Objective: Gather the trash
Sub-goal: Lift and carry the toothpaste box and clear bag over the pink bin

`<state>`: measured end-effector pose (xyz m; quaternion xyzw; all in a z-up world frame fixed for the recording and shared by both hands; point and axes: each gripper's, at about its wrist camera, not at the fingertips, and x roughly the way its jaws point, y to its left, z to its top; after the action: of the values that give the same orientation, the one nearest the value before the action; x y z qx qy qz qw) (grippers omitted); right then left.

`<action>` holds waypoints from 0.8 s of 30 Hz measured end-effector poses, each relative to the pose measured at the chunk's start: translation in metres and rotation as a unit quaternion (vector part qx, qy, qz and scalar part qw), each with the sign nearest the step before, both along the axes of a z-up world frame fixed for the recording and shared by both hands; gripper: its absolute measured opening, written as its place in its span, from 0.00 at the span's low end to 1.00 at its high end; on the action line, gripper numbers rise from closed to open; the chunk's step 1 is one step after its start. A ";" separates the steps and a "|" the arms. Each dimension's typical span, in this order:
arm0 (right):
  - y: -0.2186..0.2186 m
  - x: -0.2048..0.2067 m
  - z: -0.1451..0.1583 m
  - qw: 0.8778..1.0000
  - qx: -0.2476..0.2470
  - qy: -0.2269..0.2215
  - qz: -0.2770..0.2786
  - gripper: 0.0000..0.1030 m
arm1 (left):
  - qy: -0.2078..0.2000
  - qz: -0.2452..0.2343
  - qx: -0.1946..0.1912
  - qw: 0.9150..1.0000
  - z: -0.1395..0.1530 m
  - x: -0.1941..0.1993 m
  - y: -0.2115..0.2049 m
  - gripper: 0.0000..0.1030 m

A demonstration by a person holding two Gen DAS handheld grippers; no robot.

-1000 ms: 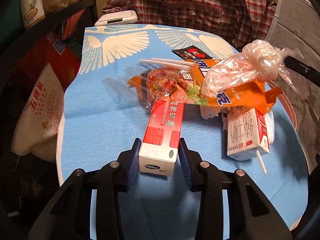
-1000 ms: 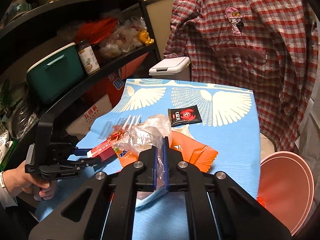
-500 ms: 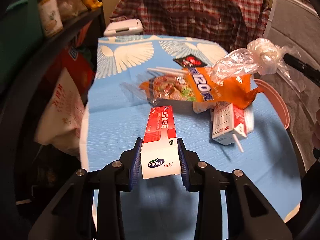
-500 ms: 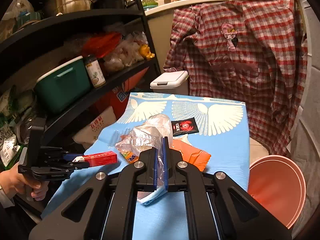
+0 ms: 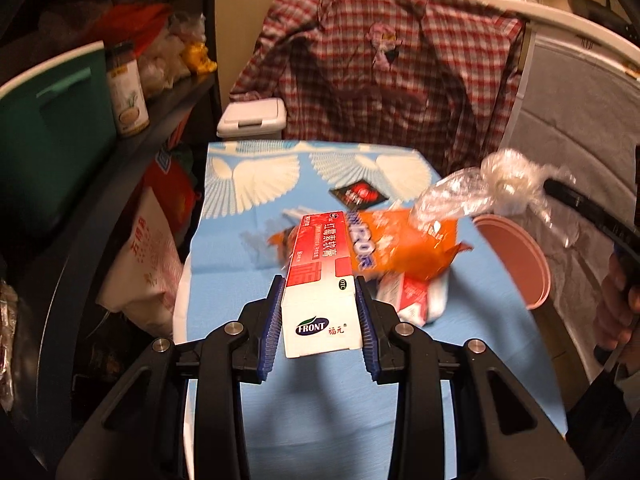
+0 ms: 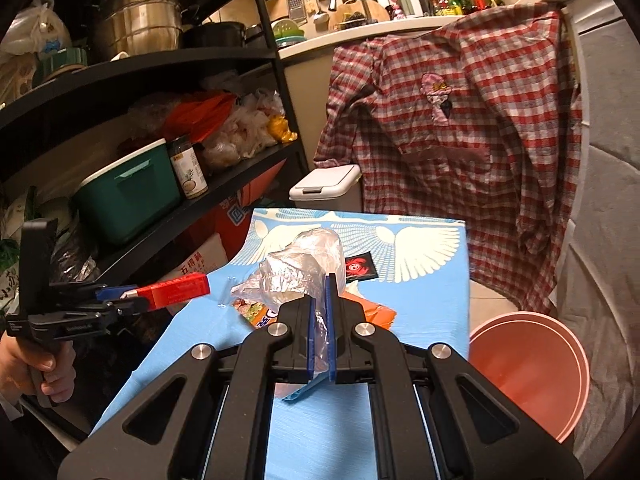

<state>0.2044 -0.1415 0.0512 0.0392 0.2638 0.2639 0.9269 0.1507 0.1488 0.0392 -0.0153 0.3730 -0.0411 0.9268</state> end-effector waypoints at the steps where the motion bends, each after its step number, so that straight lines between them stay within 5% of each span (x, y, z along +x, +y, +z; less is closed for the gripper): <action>1: -0.004 -0.001 0.001 1.000 0.002 -0.002 -0.004 0.05 | -0.004 0.001 -0.002 1.000 0.002 0.001 -0.003 0.33; 24: -0.068 0.002 0.008 0.997 0.019 -0.016 -0.067 0.05 | -0.064 -0.004 -0.006 0.998 0.027 0.018 -0.083 0.33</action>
<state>0.2059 -0.2096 0.0593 0.0703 0.2401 0.2073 0.9457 0.1683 0.0663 0.0664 -0.0166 0.3128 -0.0482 0.9485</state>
